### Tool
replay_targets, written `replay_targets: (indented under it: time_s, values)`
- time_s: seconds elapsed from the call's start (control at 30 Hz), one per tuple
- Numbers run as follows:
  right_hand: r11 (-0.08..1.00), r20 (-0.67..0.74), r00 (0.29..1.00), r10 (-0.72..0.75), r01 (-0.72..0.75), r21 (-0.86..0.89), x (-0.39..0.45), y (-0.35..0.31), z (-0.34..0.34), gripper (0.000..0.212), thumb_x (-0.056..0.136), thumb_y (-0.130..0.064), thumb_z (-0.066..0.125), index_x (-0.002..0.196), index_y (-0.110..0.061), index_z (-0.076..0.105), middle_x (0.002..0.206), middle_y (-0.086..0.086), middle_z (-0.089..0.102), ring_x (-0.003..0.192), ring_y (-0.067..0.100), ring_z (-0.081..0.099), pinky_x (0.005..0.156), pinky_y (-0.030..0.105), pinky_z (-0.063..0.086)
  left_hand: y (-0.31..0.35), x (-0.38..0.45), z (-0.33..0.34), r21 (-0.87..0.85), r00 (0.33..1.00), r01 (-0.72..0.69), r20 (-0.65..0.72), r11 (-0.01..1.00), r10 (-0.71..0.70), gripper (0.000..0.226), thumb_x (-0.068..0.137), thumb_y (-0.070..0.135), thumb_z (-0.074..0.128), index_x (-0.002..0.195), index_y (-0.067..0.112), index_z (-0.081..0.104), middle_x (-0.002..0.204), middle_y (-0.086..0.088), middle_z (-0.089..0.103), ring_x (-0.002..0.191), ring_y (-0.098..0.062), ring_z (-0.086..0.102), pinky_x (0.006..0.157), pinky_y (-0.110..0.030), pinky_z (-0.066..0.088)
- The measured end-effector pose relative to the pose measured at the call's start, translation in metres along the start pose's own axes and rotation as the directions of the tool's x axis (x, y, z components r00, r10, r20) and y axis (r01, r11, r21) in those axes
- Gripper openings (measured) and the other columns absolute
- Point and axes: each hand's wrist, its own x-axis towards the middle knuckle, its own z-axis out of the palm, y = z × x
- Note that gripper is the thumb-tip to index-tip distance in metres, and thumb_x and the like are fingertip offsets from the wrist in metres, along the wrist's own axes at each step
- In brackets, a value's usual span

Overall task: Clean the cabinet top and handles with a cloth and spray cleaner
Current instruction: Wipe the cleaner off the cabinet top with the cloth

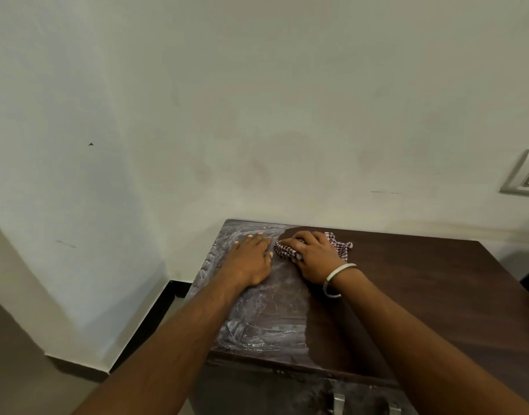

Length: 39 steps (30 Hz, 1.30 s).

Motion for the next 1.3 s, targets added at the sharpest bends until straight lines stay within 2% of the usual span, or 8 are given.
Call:
replay_targets:
  time_s: [0.1,0.27,0.4,0.53,0.73,1.0,1.2,1.3]
  values:
    - [0.999,-0.007,0.999,-0.039,0.038,-0.028,-0.013,0.005,-0.007,0.049,0.094,-0.032,0.043,0.142,-0.037,0.034,0.144,-0.001,0.035,0.134,0.029,0.028,0.115,0.039,0.020,-0.001,-0.006,-0.001,-0.001,1.000,0.001,0.006,1.000,-0.001,0.055,0.105,0.038,0.024,0.156,0.021,0.013,0.164,-0.002,0.009,0.151,-0.022,0.006,0.122,-0.046,0.009]
    - [0.997,0.038,0.997,0.073,-0.073,-0.012,-0.009,-0.001,-0.012,0.052,0.093,-0.031,0.045,0.142,-0.041,0.030,0.147,-0.003,0.029,0.134,0.031,0.022,0.115,0.044,0.022,-0.003,-0.016,0.000,0.003,1.000,0.005,0.005,1.000,-0.005,0.055,0.104,0.037,0.025,0.155,0.021,0.013,0.163,-0.003,0.010,0.151,-0.022,0.007,0.122,-0.047,0.010]
    - [1.000,-0.013,1.000,0.008,-0.008,-0.007,-0.016,-0.011,-0.005,0.048,0.093,-0.034,0.042,0.140,-0.042,0.034,0.144,-0.004,0.034,0.131,0.029,0.028,0.113,0.043,0.026,-0.001,-0.019,0.000,-0.008,1.000,0.015,0.001,1.000,-0.015,0.054,0.104,0.037,0.025,0.155,0.021,0.016,0.163,-0.002,0.010,0.151,-0.022,0.007,0.122,-0.047,0.008]
    - [0.996,-0.010,0.996,-0.086,0.086,-0.008,-0.030,-0.009,-0.006,0.050,0.093,-0.031,0.045,0.142,-0.035,0.037,0.144,0.000,0.037,0.133,0.029,0.030,0.115,0.040,0.020,0.000,-0.024,0.000,-0.015,1.000,0.029,0.007,0.999,-0.029,0.054,0.105,0.038,0.025,0.155,0.022,0.016,0.164,-0.001,0.008,0.151,-0.022,0.005,0.122,-0.046,0.005]
    - [1.000,0.009,1.000,0.019,-0.019,-0.015,-0.034,-0.014,-0.013,0.050,0.093,-0.031,0.044,0.142,-0.040,0.033,0.145,-0.003,0.033,0.131,0.029,0.027,0.114,0.042,0.025,-0.001,-0.037,0.000,-0.025,1.000,0.027,0.008,0.999,-0.027,0.055,0.105,0.037,0.025,0.156,0.021,0.014,0.164,-0.002,0.008,0.151,-0.023,0.006,0.122,-0.046,0.005]
    - [0.997,0.007,0.997,-0.079,0.079,-0.009,-0.060,-0.029,-0.013,0.049,0.095,-0.032,0.044,0.143,-0.035,0.035,0.146,-0.002,0.033,0.134,0.029,0.026,0.116,0.039,0.019,0.000,-0.051,0.001,-0.002,0.999,0.043,0.009,0.999,-0.043,0.054,0.105,0.036,0.024,0.156,0.020,0.014,0.164,-0.002,0.008,0.151,-0.022,0.006,0.122,-0.044,0.004]
    - [1.000,-0.009,1.000,-0.001,0.001,0.007,-0.060,-0.036,-0.013,0.048,0.094,-0.032,0.044,0.141,-0.040,0.035,0.144,-0.003,0.034,0.131,0.029,0.027,0.113,0.044,0.025,-0.002,-0.065,0.002,0.013,0.999,0.039,0.017,0.999,-0.039,0.055,0.105,0.037,0.023,0.156,0.021,0.010,0.164,-0.002,0.006,0.151,-0.021,0.004,0.123,-0.043,0.002]
    - [1.000,-0.010,1.000,-0.022,0.022,0.013,-0.066,-0.045,-0.013,0.049,0.094,-0.032,0.043,0.141,-0.041,0.034,0.144,-0.003,0.034,0.131,0.028,0.027,0.113,0.044,0.025,-0.002,-0.068,0.001,0.016,0.999,0.047,0.020,0.999,-0.047,0.055,0.105,0.037,0.023,0.156,0.021,0.010,0.164,-0.002,0.006,0.151,-0.022,0.004,0.123,-0.044,0.003]
